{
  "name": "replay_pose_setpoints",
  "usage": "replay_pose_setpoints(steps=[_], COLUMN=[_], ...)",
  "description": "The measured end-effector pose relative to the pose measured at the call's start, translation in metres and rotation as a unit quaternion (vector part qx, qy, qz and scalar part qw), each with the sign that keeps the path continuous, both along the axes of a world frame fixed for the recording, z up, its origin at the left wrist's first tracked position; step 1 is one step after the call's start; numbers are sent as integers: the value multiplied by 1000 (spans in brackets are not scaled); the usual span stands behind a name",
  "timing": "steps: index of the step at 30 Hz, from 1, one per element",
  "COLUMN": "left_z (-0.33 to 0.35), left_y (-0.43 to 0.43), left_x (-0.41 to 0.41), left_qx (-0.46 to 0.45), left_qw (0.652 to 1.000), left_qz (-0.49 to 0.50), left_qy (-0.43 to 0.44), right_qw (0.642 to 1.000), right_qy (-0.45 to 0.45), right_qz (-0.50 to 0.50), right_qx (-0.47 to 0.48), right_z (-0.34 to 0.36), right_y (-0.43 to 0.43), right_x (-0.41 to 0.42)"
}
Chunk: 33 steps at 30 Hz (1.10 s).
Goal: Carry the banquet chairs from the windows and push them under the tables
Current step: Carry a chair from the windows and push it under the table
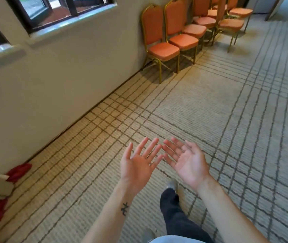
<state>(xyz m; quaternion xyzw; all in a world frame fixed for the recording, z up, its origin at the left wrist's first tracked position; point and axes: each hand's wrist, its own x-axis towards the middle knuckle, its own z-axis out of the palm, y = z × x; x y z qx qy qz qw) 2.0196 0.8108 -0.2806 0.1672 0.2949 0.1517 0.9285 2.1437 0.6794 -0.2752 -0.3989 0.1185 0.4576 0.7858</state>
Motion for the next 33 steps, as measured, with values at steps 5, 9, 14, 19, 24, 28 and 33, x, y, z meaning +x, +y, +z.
replay_pose_setpoints(steps=[5, 9, 14, 19, 24, 28, 33], left_z=[-14, -12, -1, -4, -24, -42, -29], left_y=[74, 143, 231, 302, 393, 486, 600], left_x=[75, 149, 235, 296, 360, 417, 491], left_qx=[10, 17, 22, 14, 18, -2, -4], left_qw=[1000, 999, 998, 997, 997, 998, 999], left_qz=[11, 16, 48, 61, 45, 31, -14], left_qy=[26, 32, 31, 37, 59, 53, 43], right_qw=[1000, 998, 996, 995, 996, 998, 999], right_qy=[9, 36, 36, 47, 42, 34, 27], right_qz=[3, 17, 60, 74, 74, 60, 27], right_qx=[18, 41, 50, 47, 27, 10, 9], right_z=[-19, -26, -15, -13, -28, -39, -22], right_y=[82, 164, 261, 336, 421, 509, 613], right_x=[86, 161, 247, 315, 378, 430, 494])
